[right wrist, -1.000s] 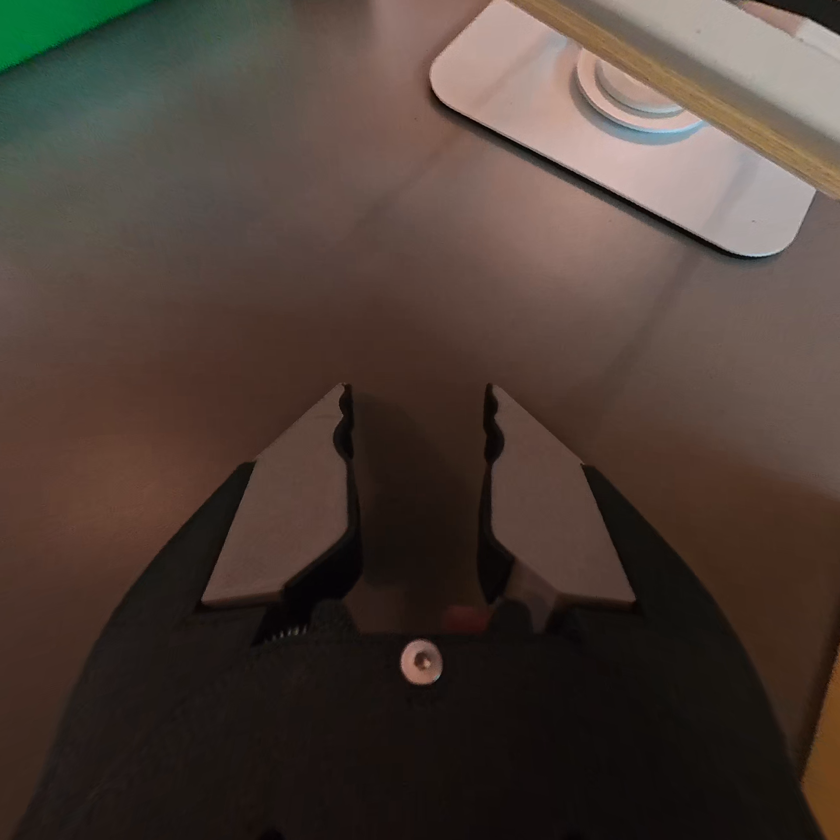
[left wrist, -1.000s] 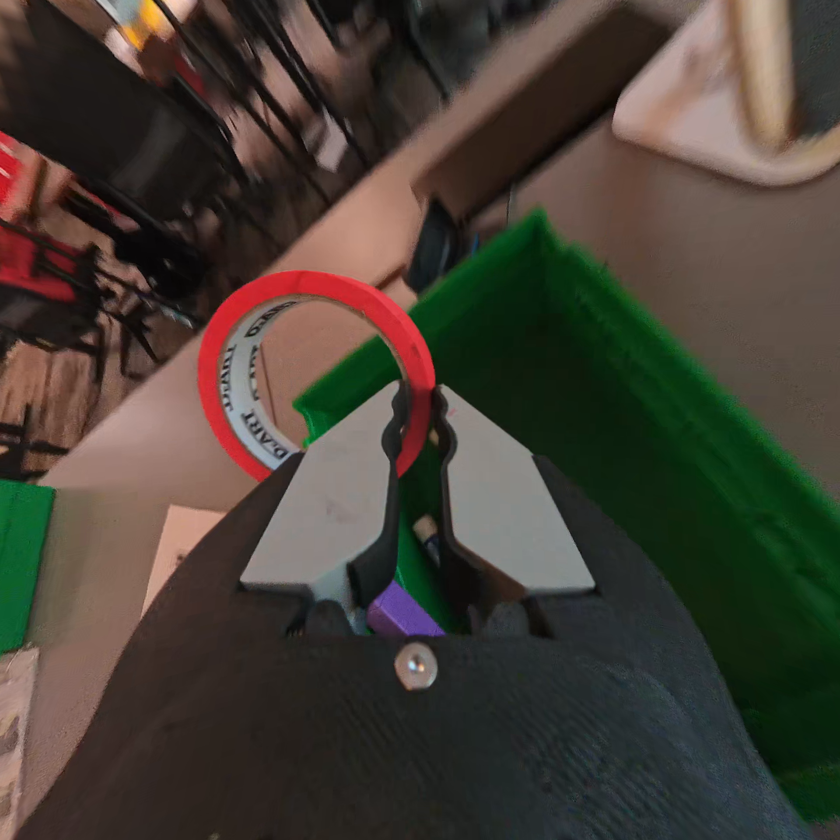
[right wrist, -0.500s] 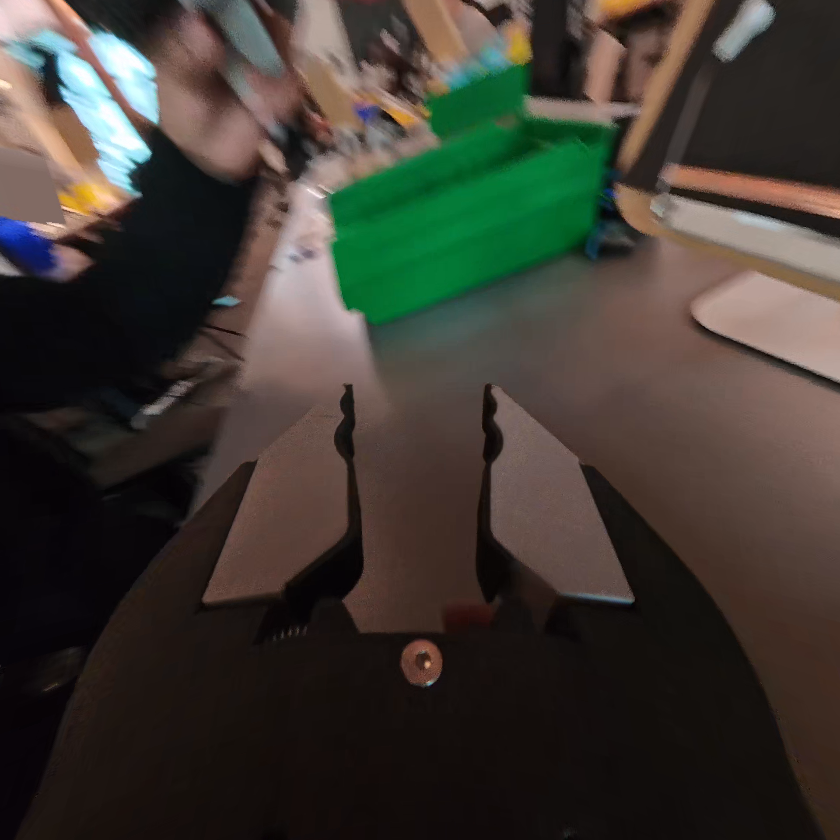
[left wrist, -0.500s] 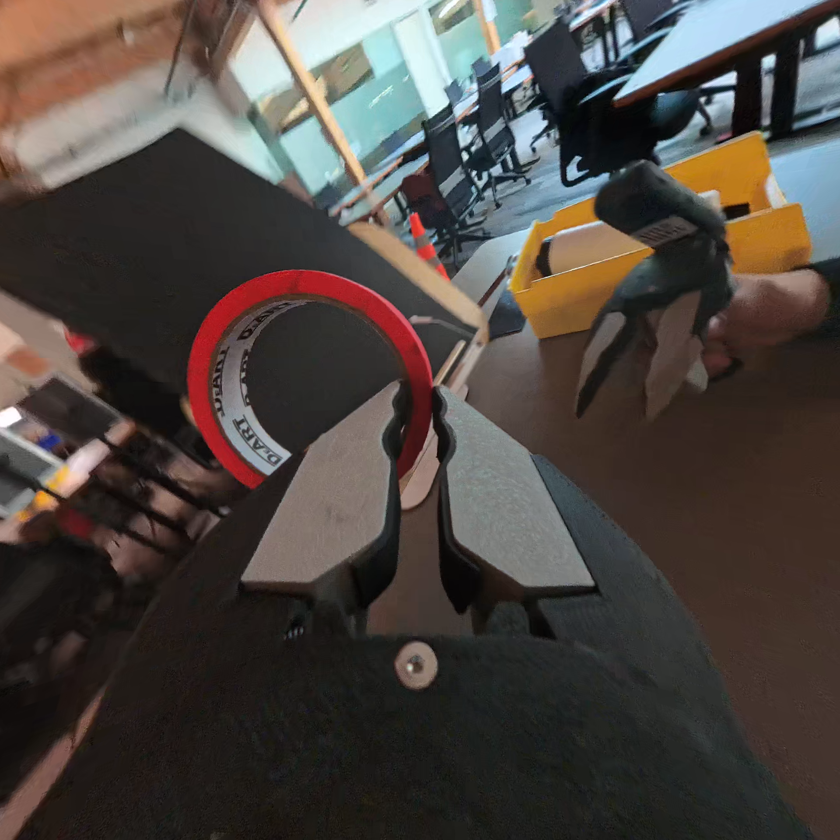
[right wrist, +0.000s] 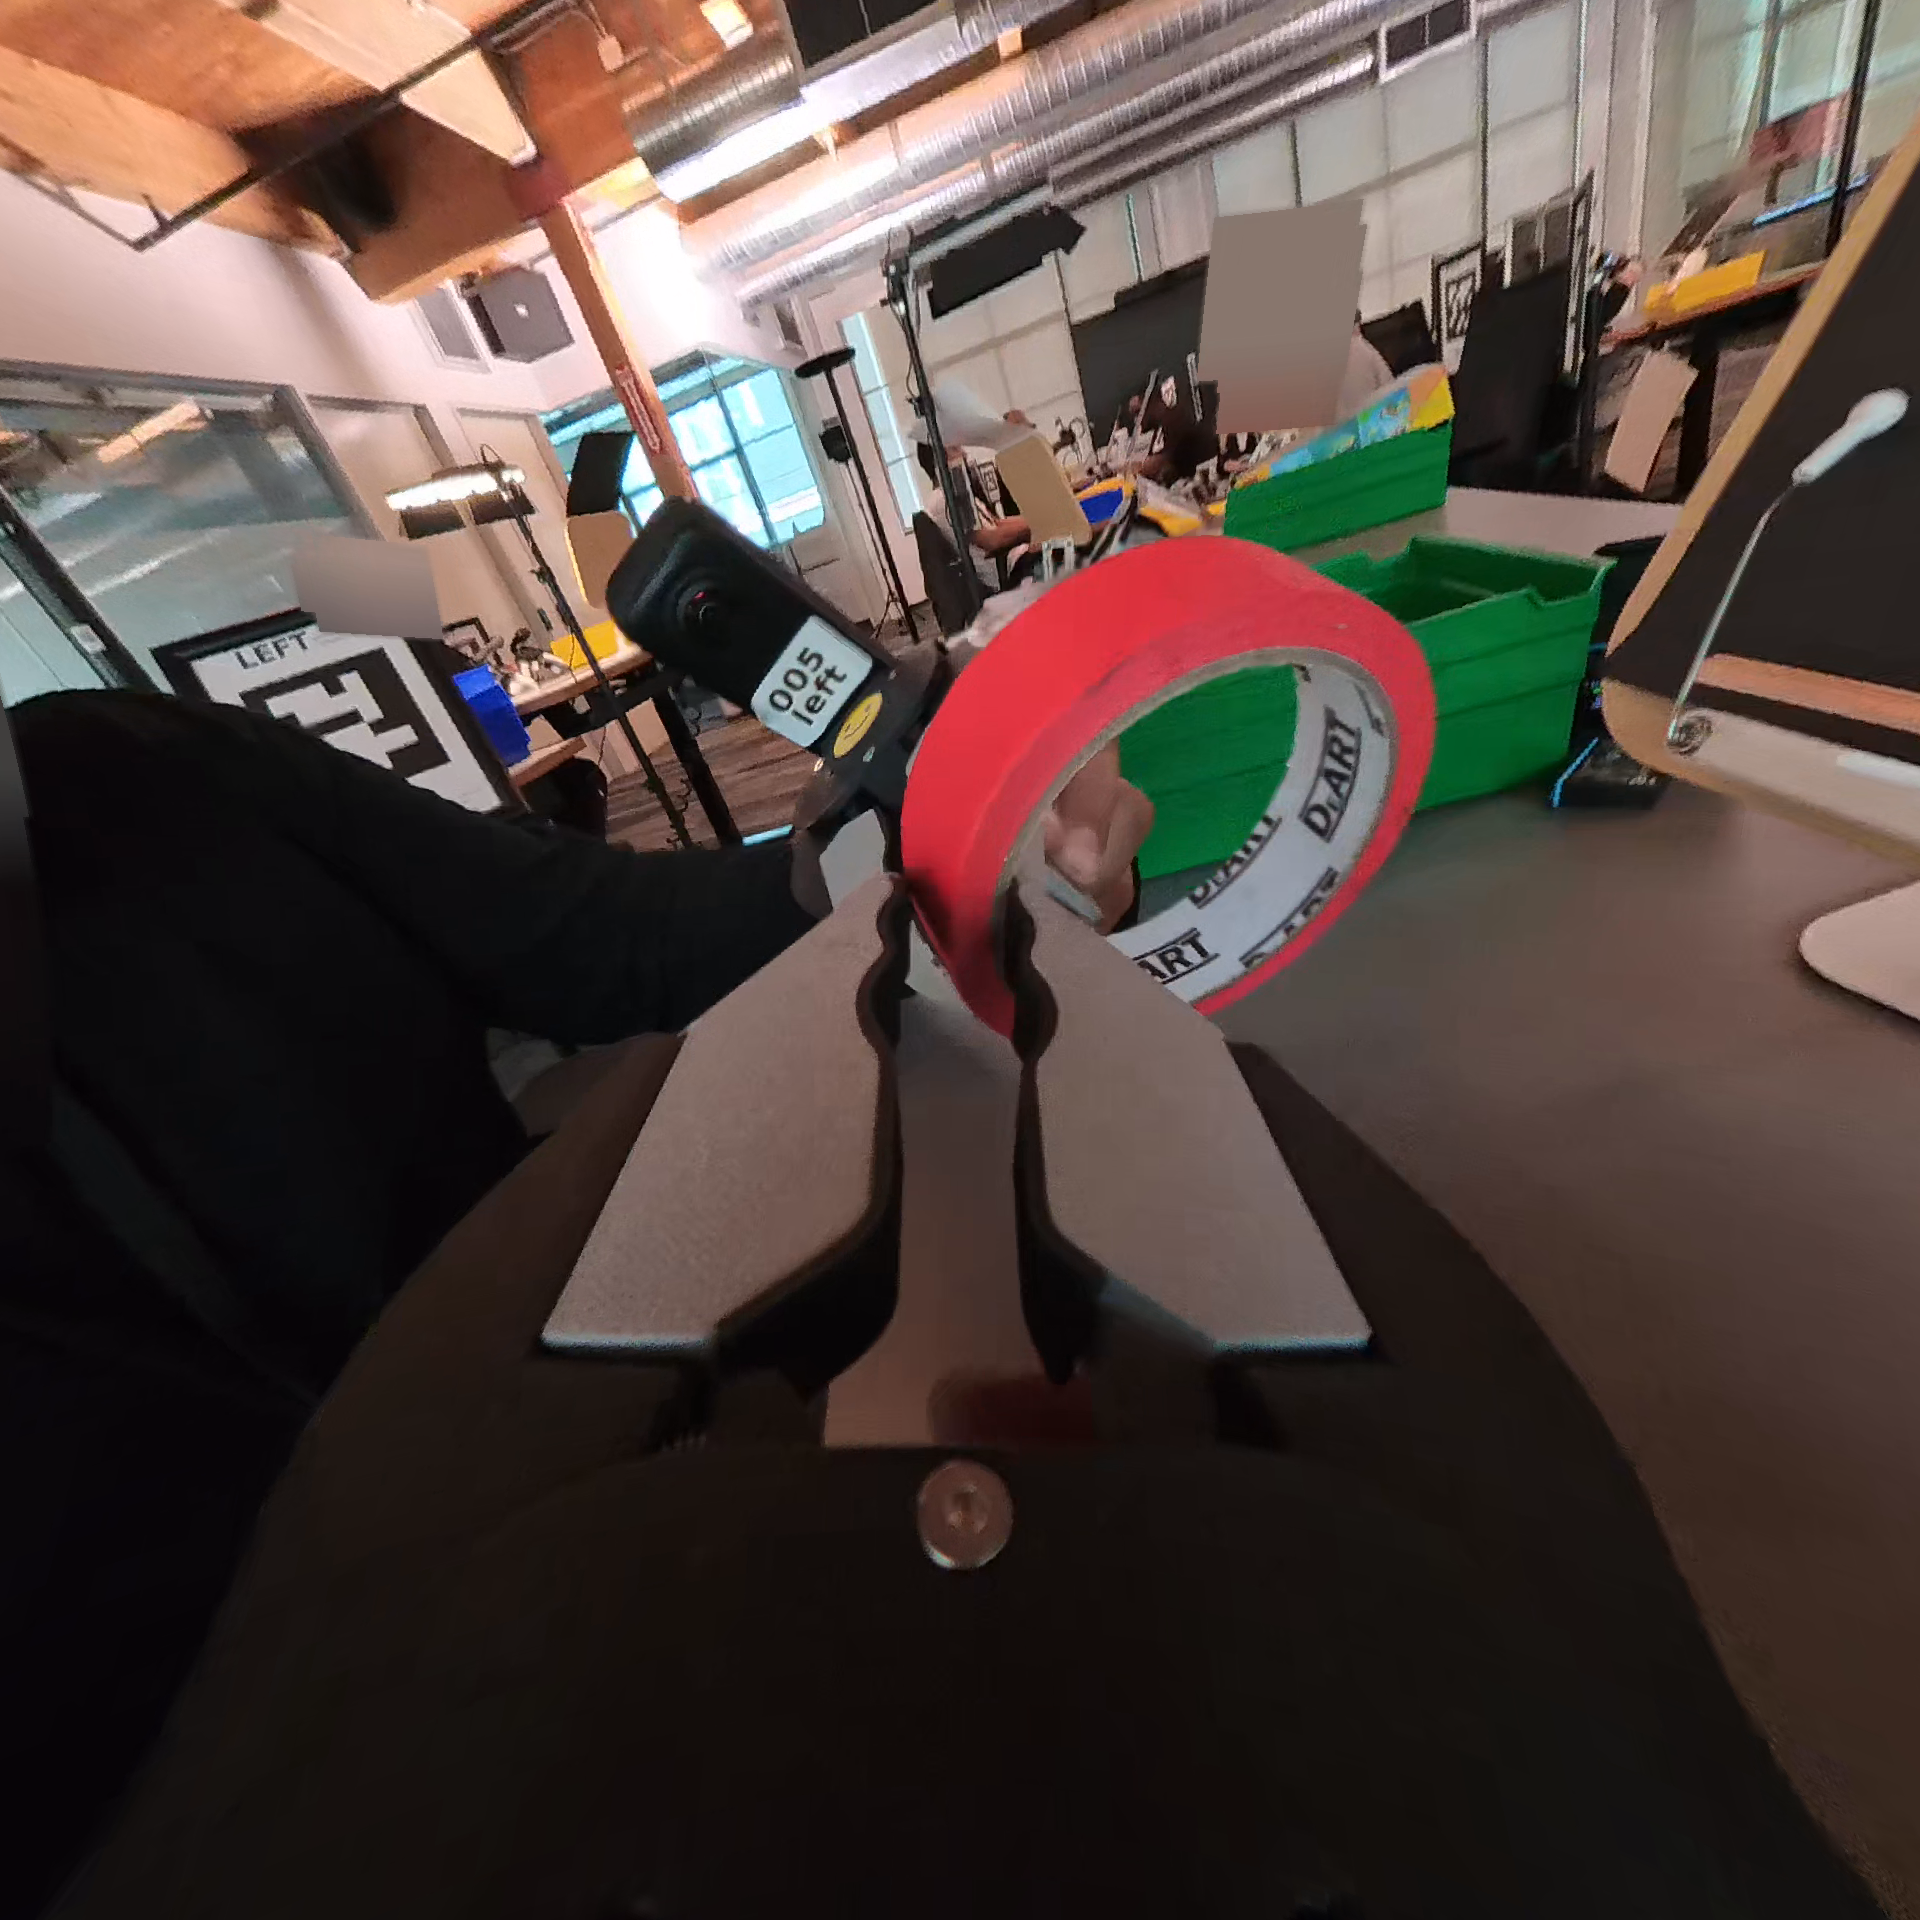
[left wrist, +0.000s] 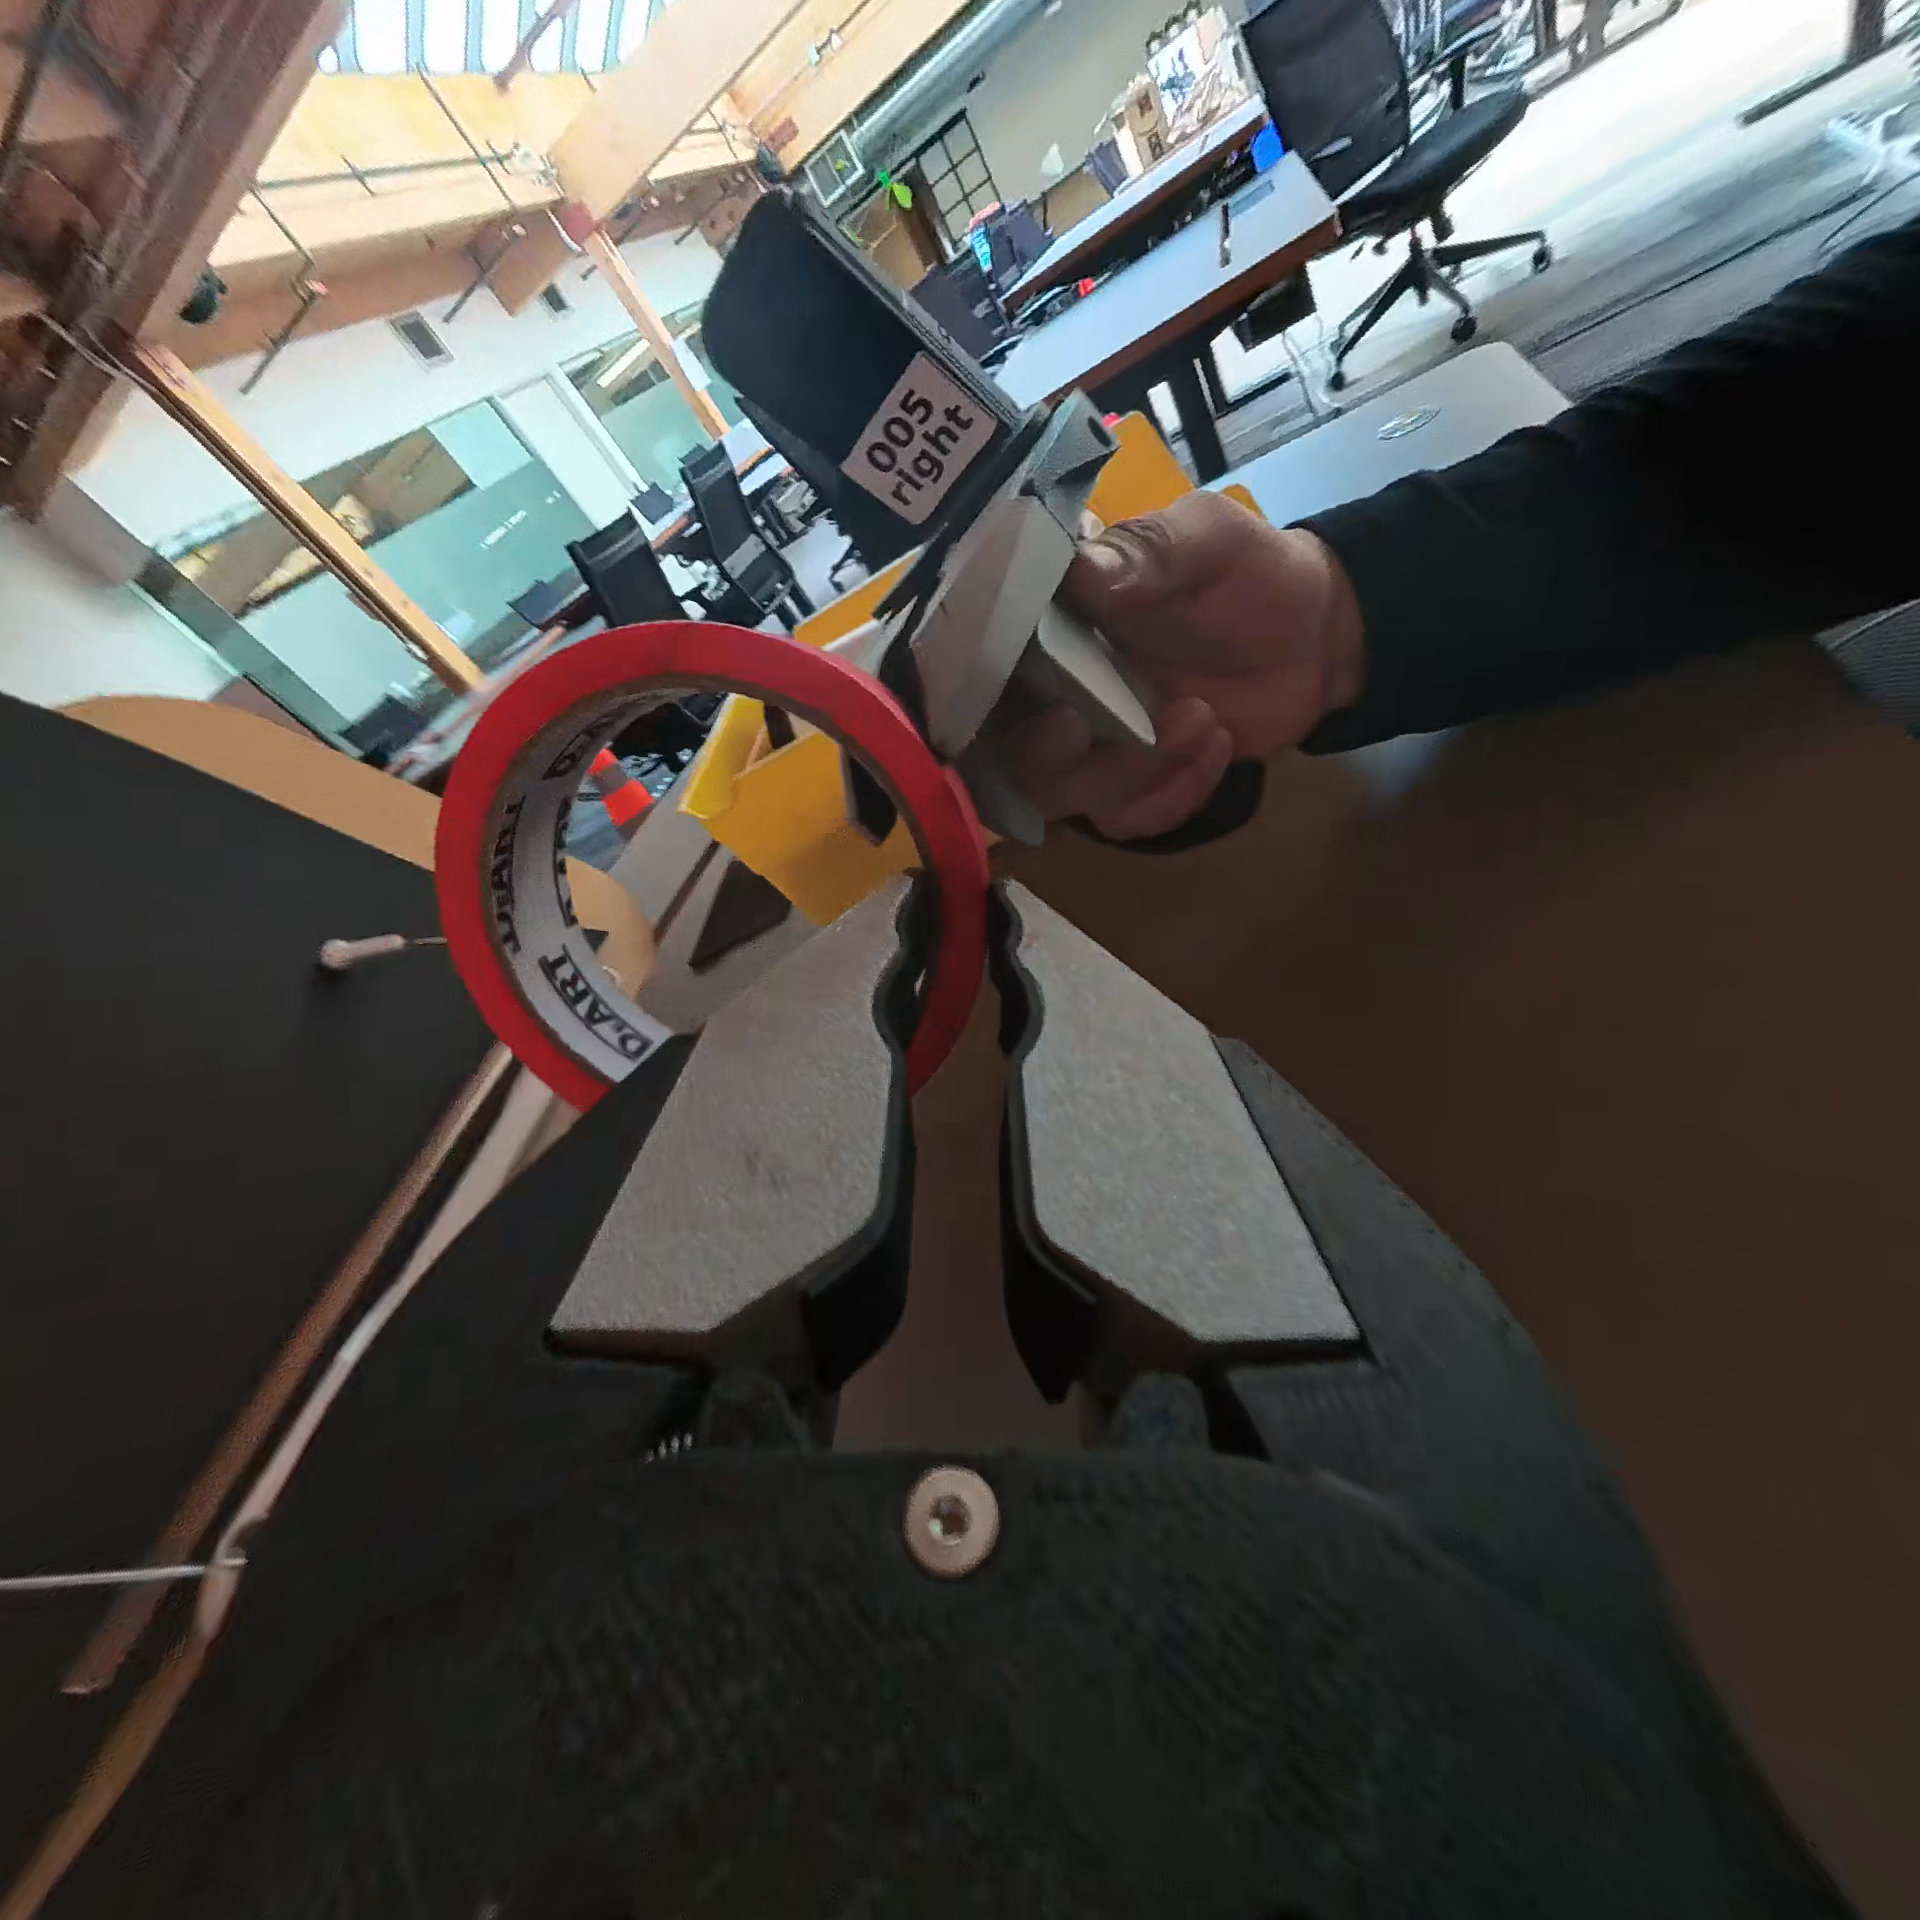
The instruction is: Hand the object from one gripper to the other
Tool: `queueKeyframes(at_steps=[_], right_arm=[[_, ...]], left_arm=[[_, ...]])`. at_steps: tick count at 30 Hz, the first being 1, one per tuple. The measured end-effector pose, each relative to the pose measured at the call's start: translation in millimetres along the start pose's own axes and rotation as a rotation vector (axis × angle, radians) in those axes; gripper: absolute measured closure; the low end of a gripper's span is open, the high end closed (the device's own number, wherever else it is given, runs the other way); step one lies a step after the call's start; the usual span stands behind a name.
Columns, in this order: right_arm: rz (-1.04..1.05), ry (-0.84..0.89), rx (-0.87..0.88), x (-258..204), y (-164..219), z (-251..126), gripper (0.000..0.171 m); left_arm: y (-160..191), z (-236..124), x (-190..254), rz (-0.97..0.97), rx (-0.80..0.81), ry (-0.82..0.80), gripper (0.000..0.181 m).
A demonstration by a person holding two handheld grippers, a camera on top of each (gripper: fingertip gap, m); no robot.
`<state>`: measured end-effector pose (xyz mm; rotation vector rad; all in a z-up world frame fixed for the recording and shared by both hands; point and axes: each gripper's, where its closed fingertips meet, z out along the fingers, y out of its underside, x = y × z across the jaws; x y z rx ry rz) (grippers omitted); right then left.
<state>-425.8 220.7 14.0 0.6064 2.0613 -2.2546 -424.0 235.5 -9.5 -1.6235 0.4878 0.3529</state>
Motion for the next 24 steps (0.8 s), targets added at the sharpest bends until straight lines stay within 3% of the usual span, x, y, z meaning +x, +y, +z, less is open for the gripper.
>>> queueKeyframes(at_steps=[4,6,9,13,18,20,22,24], right_arm=[[-0.163,0.213,-0.112,26,18,7,0.162],[-0.277,0.380,-0.223,46,30,4,0.163],[-0.510,0.583,-0.357,64,39,-1,0.164],[-0.852,0.788,-0.540,77,45,-7,0.163],[-1.074,0.725,-0.607,65,57,12,0.163],[-1.147,0.712,-0.604,64,60,17,0.163],[-1.130,0.712,-0.590,65,60,17,0.162],[-0.983,0.691,-0.560,68,63,14,0.159]], left_arm=[[27,-4,-6,-0.133,-0.084,-0.027,0.170],[32,-7,-14,-0.223,-0.070,-0.072,0.146],[43,-8,-13,-0.401,-0.132,-0.023,0.128],[36,-13,-23,-0.577,-0.074,-0.020,0.125],[25,-21,-33,-0.740,0.024,0.012,0.135],[18,-24,-33,-0.758,0.073,0.046,0.155],[19,-25,-31,-0.719,0.053,0.057,0.156],[21,-22,-28,-0.608,0.019,0.030,0.156]])
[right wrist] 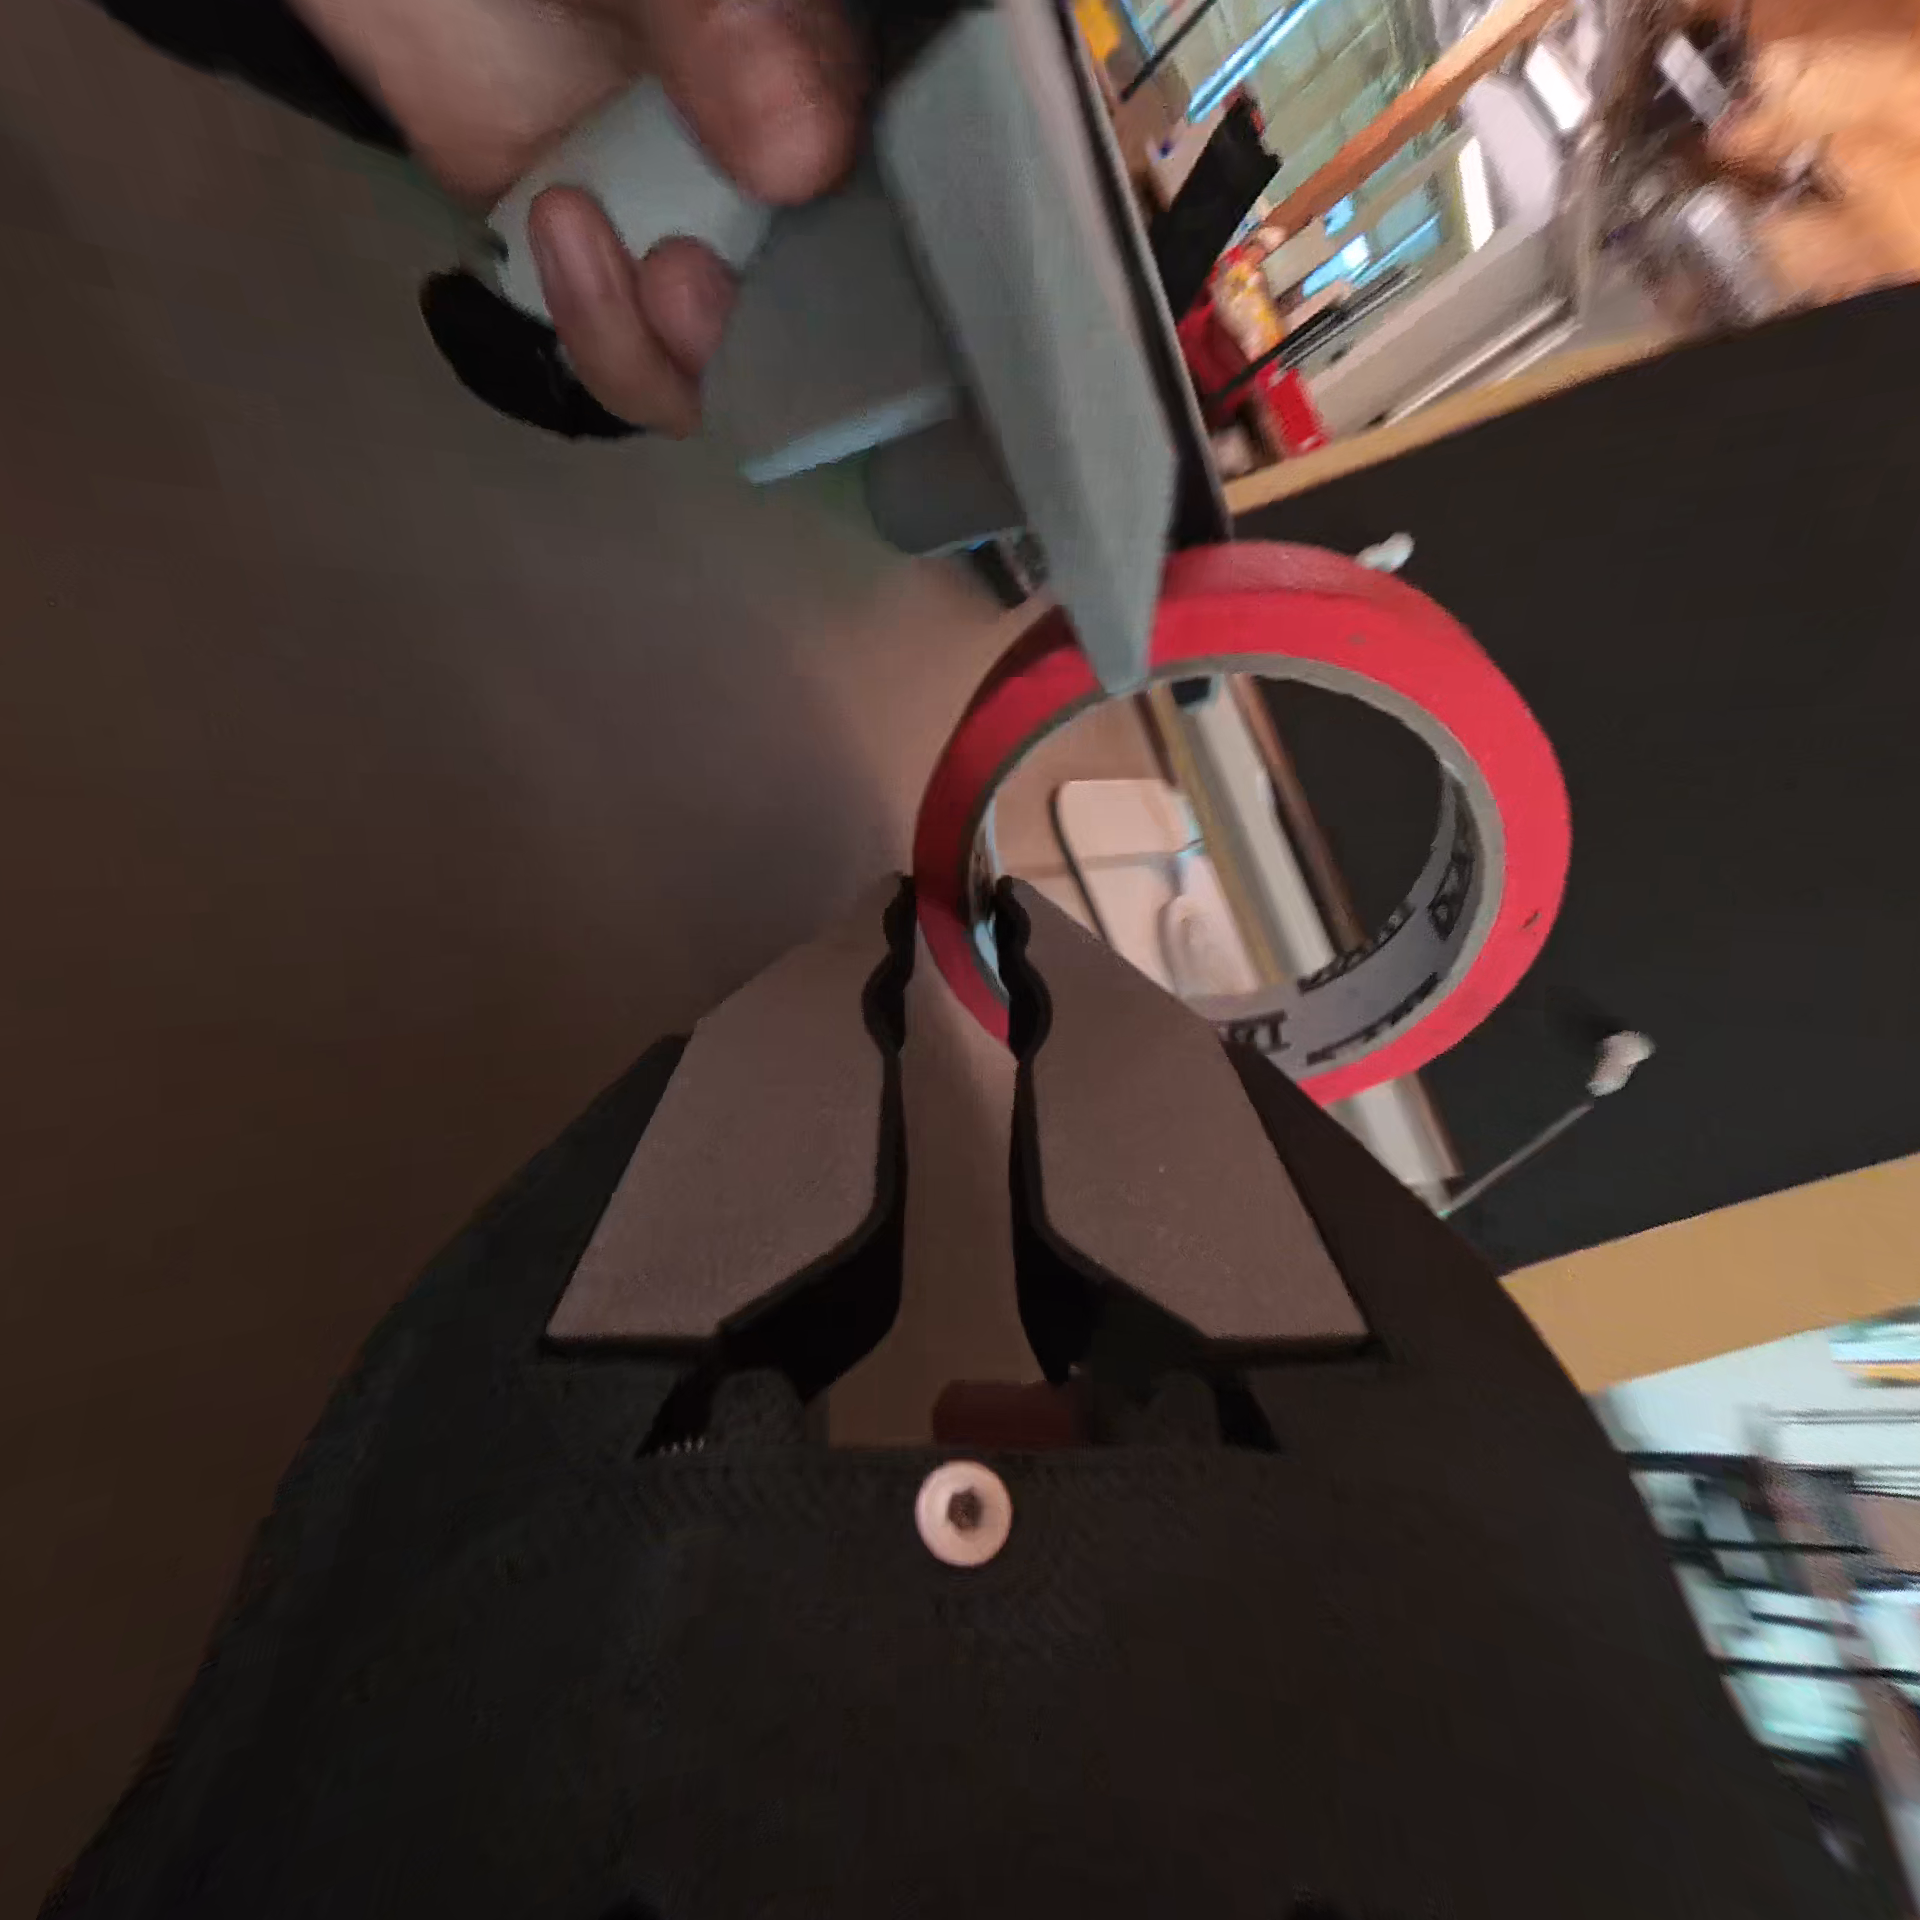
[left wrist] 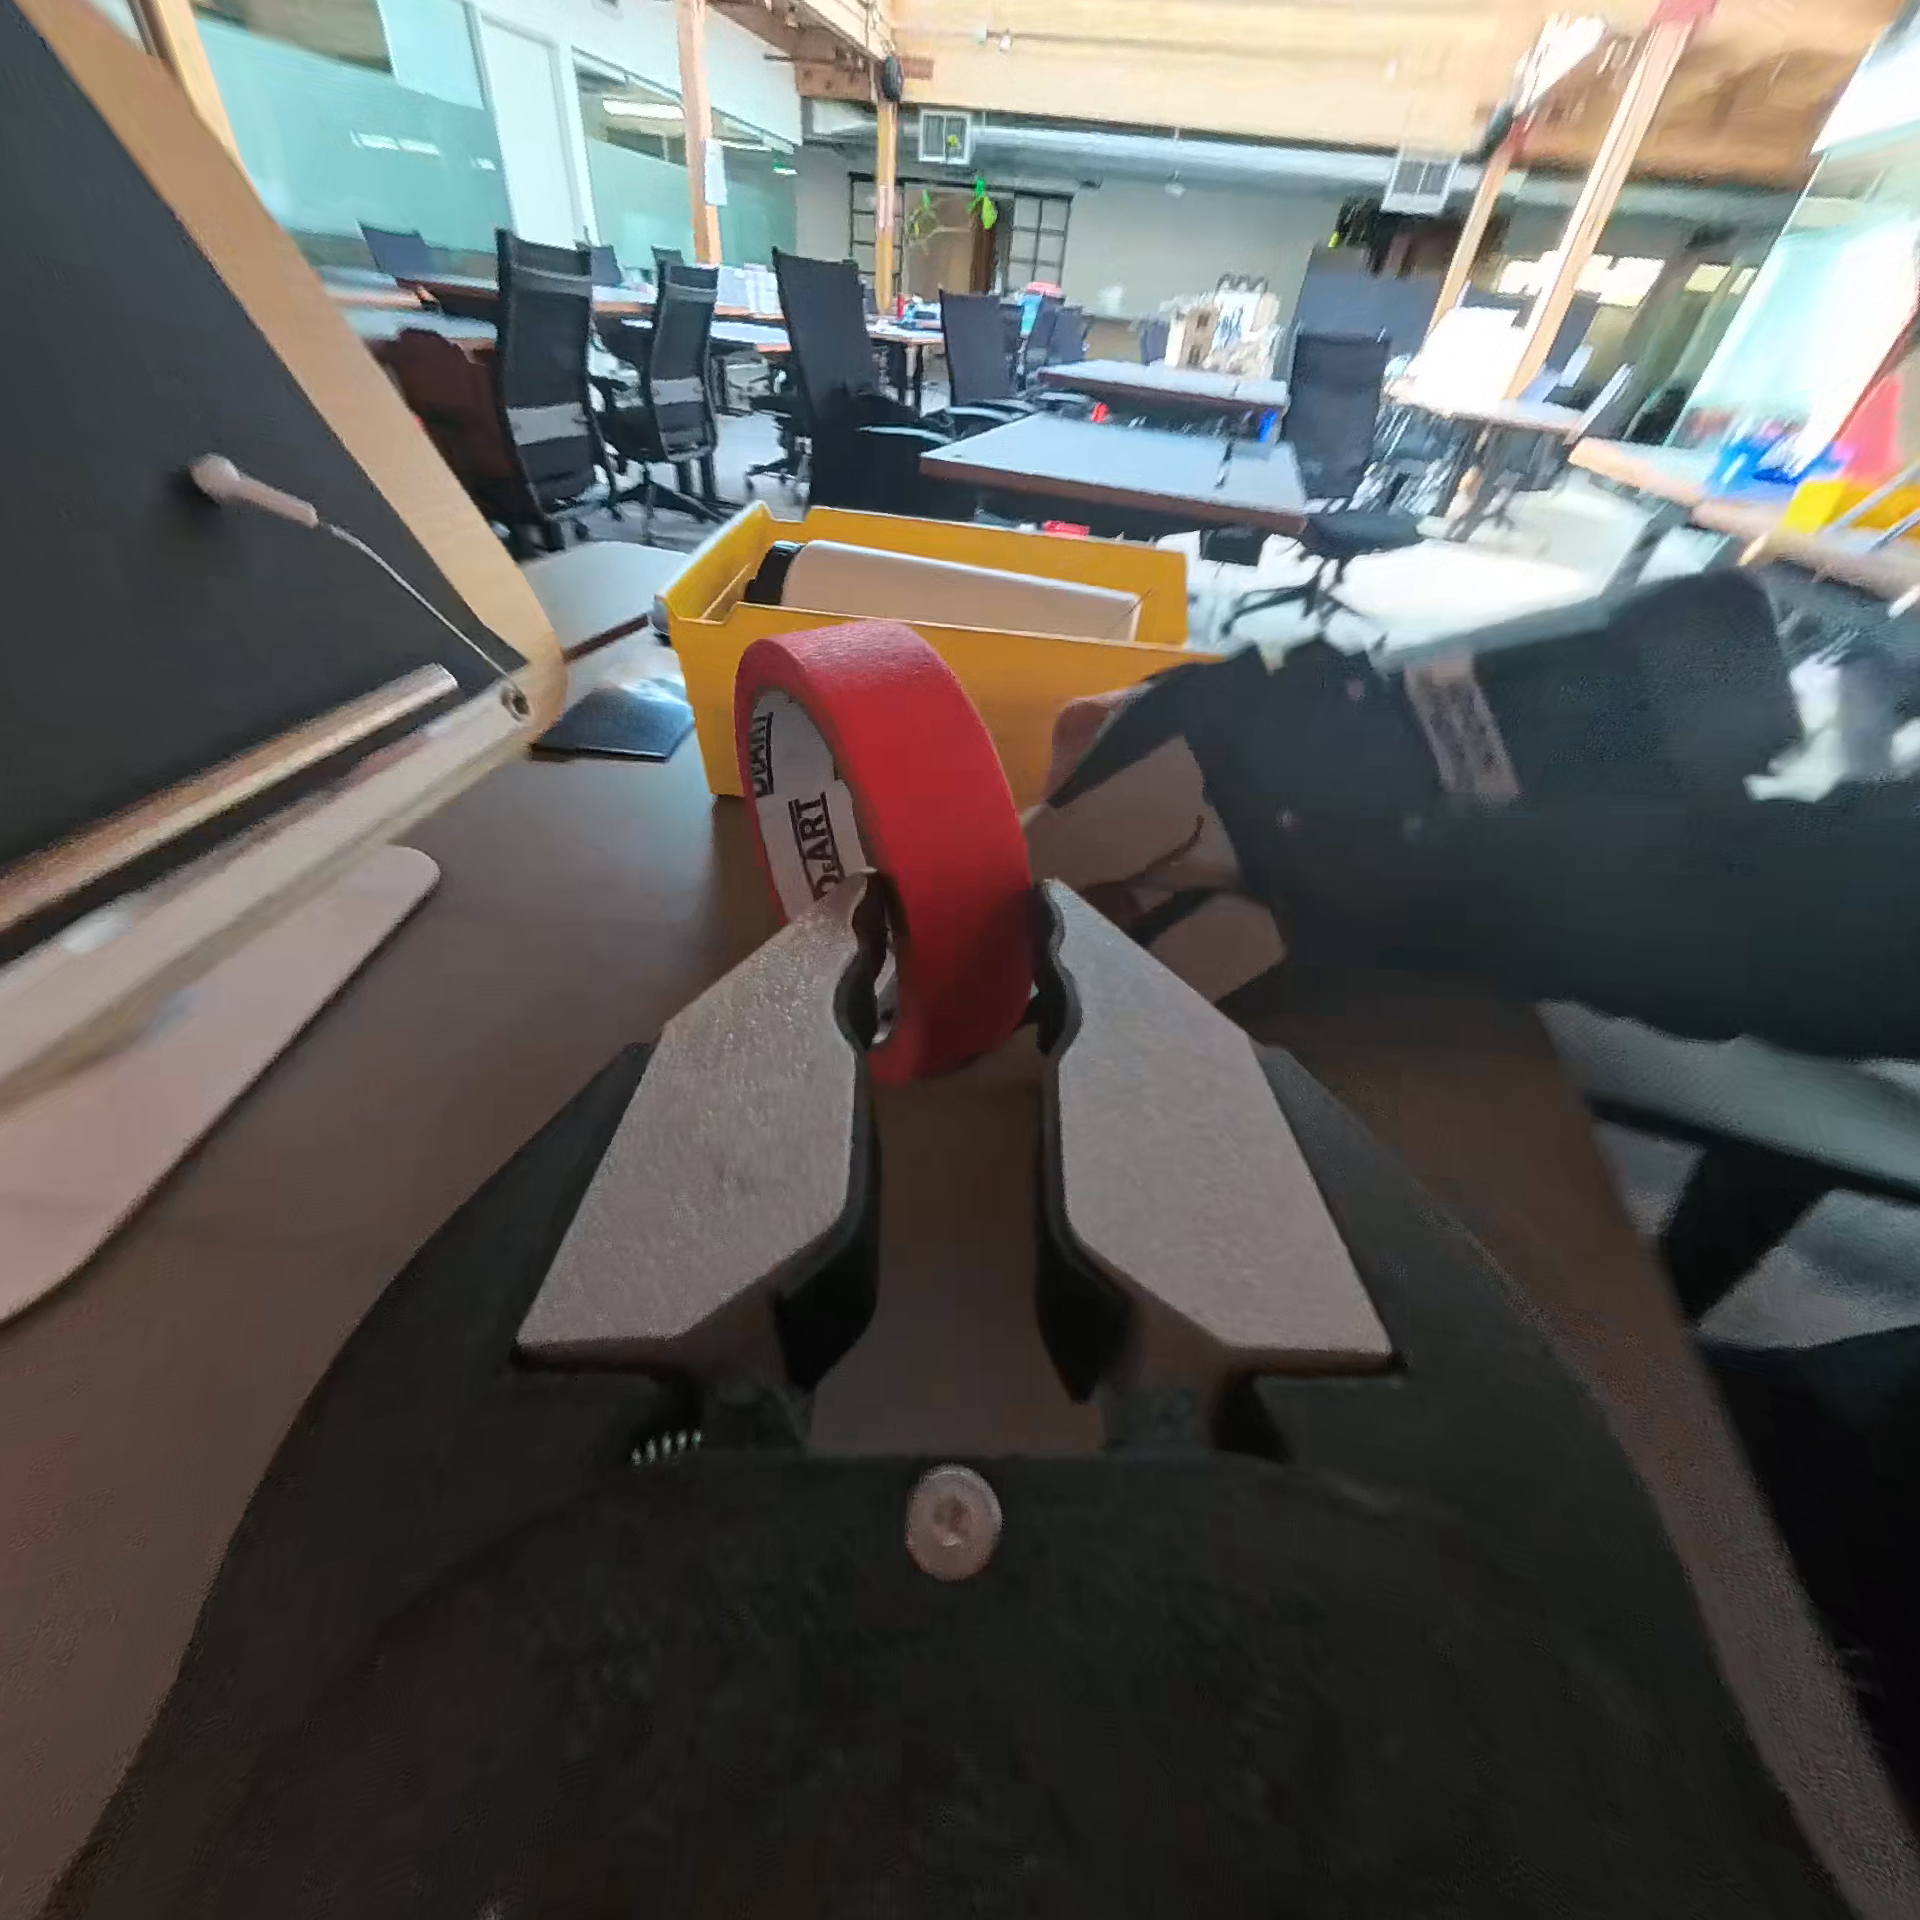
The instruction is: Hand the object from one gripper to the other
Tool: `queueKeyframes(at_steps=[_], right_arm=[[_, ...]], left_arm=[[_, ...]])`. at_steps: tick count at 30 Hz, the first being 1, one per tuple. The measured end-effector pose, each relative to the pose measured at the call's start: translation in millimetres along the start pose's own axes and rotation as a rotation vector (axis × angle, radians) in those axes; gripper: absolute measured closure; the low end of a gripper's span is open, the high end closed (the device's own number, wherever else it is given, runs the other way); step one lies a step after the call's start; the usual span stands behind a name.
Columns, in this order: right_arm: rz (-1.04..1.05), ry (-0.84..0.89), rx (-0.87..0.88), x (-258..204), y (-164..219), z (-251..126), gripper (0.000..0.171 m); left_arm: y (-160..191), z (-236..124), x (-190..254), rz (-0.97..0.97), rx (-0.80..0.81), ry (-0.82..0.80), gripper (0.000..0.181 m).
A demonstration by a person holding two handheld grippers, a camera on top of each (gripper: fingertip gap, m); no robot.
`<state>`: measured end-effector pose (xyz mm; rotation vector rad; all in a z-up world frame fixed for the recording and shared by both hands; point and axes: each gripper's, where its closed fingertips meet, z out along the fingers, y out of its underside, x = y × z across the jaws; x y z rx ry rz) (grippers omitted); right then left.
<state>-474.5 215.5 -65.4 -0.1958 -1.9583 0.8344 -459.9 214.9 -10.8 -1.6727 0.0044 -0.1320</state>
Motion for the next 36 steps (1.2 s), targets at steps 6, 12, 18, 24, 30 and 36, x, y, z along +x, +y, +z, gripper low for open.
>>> queueKeyframes(at_steps=[6,12,18,24,30,36], right_arm=[[0.452,-0.172,0.195,23,-12,-21,0.145],[0.821,-0.380,0.333,30,-25,-30,0.132],[1.014,-0.502,0.451,33,-39,-34,0.117],[1.181,-0.617,0.441,35,-32,-36,0.138],[1.191,-0.607,0.357,31,-22,-30,0.141],[1.116,-0.471,0.302,40,-12,-28,0.142]], left_arm=[[11,7,-10,0.565,-0.110,-0.273,0.158],[7,9,-8,0.926,-0.117,-0.425,0.159],[11,14,10,1.064,-0.092,-0.372,0.159],[19,18,15,1.232,-0.137,-0.393,0.159],[28,19,6,1.370,-0.228,-0.454,0.159],[26,21,2,1.235,-0.188,-0.485,0.162]])
